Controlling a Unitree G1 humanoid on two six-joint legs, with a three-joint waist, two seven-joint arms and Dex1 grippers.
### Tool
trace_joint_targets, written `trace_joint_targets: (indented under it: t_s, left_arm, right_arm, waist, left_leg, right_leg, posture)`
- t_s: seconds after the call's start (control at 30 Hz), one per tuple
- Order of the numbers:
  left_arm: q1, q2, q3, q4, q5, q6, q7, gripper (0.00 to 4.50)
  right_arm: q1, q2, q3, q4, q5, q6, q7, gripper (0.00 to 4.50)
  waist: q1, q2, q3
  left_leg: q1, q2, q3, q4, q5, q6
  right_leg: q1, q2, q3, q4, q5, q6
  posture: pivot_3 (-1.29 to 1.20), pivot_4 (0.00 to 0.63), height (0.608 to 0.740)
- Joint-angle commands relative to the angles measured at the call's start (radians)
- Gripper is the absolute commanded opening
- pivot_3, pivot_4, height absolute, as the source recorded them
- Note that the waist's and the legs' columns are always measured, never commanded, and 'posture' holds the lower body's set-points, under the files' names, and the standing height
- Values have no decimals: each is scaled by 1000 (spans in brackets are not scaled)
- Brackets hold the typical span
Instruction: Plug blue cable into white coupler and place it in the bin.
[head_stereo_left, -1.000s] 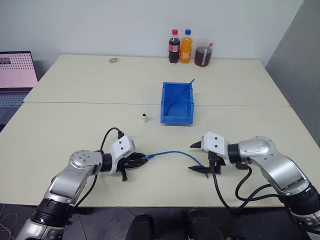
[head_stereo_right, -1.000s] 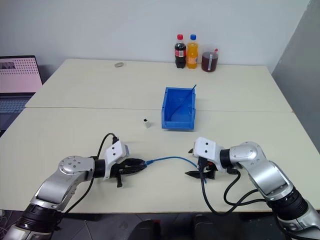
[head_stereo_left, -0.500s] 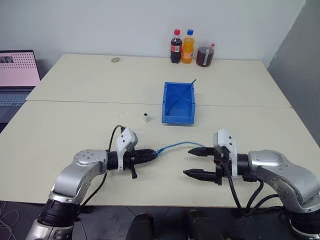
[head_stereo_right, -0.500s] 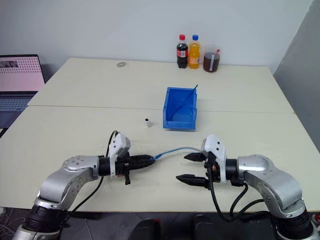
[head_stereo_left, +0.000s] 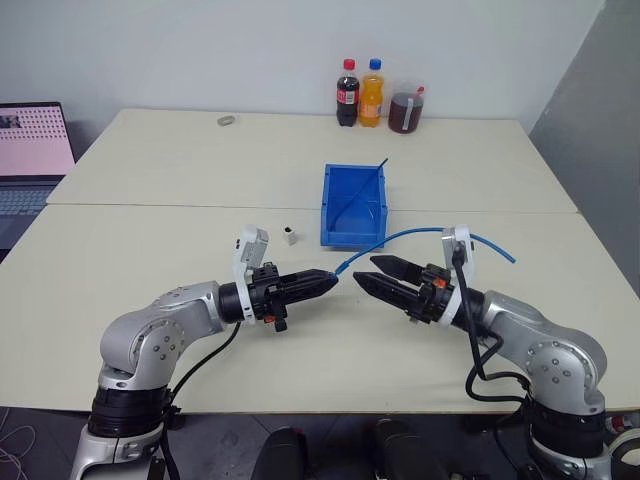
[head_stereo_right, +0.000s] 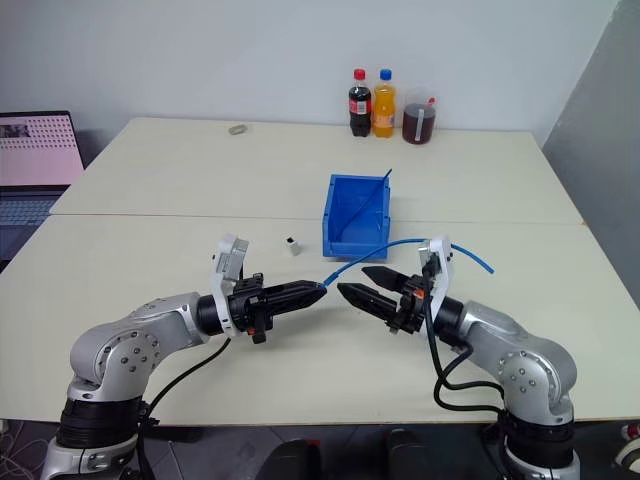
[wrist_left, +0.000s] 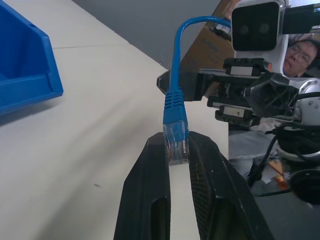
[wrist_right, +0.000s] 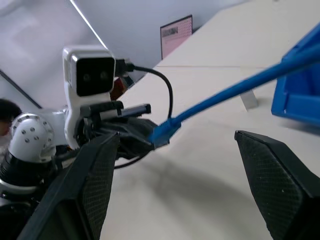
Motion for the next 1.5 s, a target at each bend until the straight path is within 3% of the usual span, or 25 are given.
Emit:
trace_joint_targets:
  t_s: [0.03,0.6,1.13,1.5]
  left_arm:
    - [-16,-3,28,-44,-50,5,22,253]
    - [-17,2,19,-73,-105,6,73,253]
    - [-21,4,-3,-85,-108,8,74,253]
    - [-39,-2,-54,-55,-6,-82,68,253]
  right_arm:
    - [-38,13,9,11,74,8,-16,3893]
    - [-99,48,70,109,94,-30,-38,3893]
    - [-111,53,76,121,129,-25,-40,266]
    - [-106,32,80,123,155,-25,-47,133]
  waist:
    - [0,0,0]
    - [0,0,0]
    - [0,0,0]
    - [0,0,0]
  left_leg:
    - [0,0,0,0,0,0]
    - [0,0,1,0,0,0]
    - [-1,0,1,-1,0,0]
    - [-1,0,1,-1,0,0]
  right_leg:
    - [0,0,0,0,0,0]
    - [0,0,1,-1,0,0]
    - [-1,0,2,-1,0,0]
    - [-1,0,2,-1,0,0]
  posture:
    - [0,150,740]
    - [0,150,740]
    - [0,150,740]
    - [0,150,740]
